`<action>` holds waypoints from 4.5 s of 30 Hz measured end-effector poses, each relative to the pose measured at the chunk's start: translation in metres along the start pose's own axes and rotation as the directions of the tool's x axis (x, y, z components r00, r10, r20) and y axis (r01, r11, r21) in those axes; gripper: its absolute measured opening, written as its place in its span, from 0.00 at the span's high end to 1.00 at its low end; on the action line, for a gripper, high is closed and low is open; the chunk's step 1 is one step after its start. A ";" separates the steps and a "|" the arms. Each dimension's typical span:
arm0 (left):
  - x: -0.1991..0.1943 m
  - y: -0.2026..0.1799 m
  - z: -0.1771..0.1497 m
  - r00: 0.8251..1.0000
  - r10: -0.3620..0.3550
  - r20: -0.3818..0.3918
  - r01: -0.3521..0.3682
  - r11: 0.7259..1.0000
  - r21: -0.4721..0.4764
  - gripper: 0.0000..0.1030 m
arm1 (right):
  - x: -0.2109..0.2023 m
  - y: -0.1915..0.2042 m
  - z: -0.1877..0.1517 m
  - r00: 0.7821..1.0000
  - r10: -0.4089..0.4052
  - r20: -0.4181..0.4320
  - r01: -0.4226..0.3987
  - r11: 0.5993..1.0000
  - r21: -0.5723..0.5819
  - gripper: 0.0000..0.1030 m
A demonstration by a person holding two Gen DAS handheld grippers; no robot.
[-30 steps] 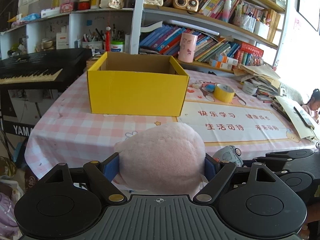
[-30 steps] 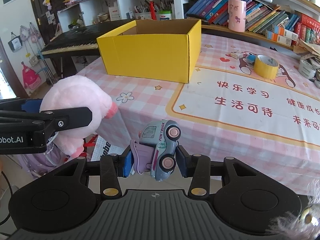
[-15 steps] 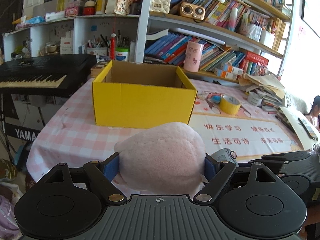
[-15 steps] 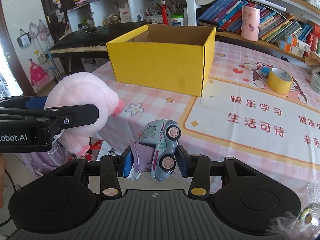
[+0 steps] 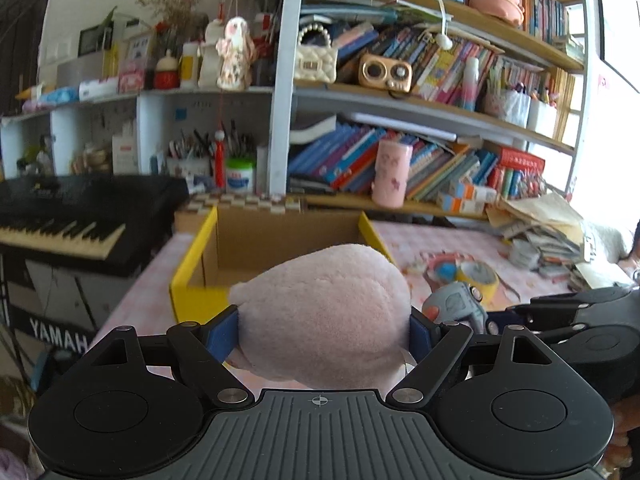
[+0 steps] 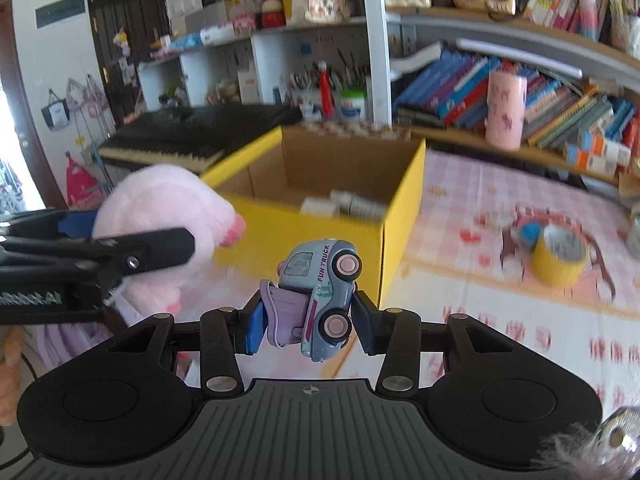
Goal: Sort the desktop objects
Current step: 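Carry the pig plush and toy car with both tools toward the yellow box, then lower the pig and car into the yellow box and open both tools, then withdraw both open tools up and away from the yellow box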
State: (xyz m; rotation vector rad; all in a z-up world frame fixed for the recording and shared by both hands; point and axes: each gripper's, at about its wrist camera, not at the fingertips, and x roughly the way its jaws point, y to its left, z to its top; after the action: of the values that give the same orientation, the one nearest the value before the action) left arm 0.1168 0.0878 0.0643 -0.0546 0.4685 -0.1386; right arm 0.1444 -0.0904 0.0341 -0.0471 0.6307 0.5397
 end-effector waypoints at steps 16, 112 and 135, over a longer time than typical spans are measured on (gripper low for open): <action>0.085 0.004 0.049 0.994 0.104 0.028 -0.105 0.994 0.028 0.18 | 0.059 -0.051 0.083 0.996 0.080 0.041 -0.075 0.990 -0.121 0.60; -0.017 0.004 -0.016 0.995 0.099 0.001 -0.099 0.992 0.079 0.06 | -0.005 -0.009 0.008 0.987 -0.146 0.060 0.151 0.985 -0.079 0.41; -0.039 -0.014 -0.064 0.994 0.040 -0.098 -0.031 0.996 0.085 0.06 | -0.044 0.010 -0.064 0.973 -0.229 -0.005 0.229 0.969 0.090 0.41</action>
State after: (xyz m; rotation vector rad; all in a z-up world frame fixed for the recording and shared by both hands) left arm 0.0517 0.0784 0.0261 0.0425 0.5630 -0.1263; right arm 0.0747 -0.1151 0.0083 -0.0325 0.6337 0.2871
